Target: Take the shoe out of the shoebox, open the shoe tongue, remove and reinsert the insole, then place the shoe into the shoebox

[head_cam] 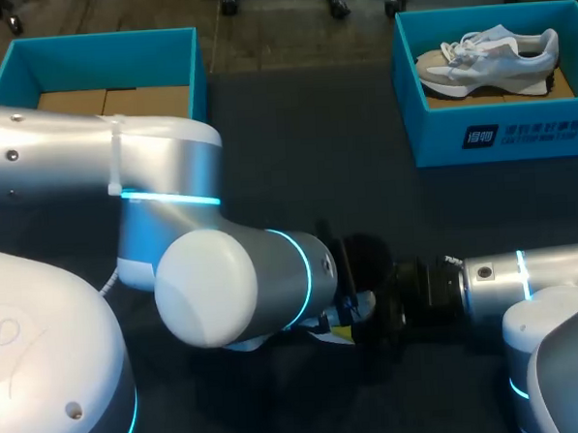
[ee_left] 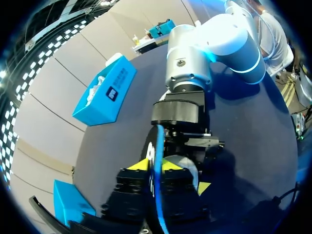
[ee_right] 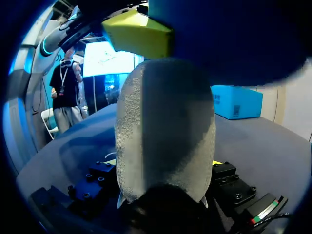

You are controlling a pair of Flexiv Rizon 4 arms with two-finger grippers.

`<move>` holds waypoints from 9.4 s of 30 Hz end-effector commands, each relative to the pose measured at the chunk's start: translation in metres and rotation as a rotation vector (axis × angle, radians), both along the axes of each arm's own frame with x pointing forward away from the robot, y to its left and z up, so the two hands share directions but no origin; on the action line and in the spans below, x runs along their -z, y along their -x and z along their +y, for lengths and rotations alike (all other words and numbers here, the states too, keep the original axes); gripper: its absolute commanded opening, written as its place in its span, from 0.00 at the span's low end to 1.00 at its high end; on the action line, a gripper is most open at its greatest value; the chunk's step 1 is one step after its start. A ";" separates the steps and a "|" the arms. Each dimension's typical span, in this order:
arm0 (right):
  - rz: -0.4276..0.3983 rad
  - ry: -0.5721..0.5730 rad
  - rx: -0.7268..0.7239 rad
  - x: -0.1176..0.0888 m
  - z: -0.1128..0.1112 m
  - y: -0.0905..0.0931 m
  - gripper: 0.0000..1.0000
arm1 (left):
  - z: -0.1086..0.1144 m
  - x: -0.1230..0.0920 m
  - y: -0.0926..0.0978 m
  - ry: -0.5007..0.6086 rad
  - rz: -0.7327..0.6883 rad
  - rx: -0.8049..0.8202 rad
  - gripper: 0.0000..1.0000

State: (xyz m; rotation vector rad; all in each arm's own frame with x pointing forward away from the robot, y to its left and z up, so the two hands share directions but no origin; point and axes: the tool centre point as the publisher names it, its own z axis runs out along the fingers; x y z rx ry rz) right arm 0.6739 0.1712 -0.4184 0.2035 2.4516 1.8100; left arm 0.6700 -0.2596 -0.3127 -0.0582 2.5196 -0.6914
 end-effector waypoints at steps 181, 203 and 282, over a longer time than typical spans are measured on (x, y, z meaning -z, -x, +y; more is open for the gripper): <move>0.001 0.004 0.000 -0.001 0.002 0.000 0.00 | 0.029 -0.352 0.011 0.758 0.578 0.421 0.00; 0.001 0.004 0.000 -0.001 0.002 0.000 0.00 | 0.063 -0.384 0.029 0.825 0.605 0.396 0.00; 0.280 1.078 -0.058 -0.082 -0.039 0.011 1.00 | 0.070 -0.368 0.035 0.925 0.765 0.274 0.00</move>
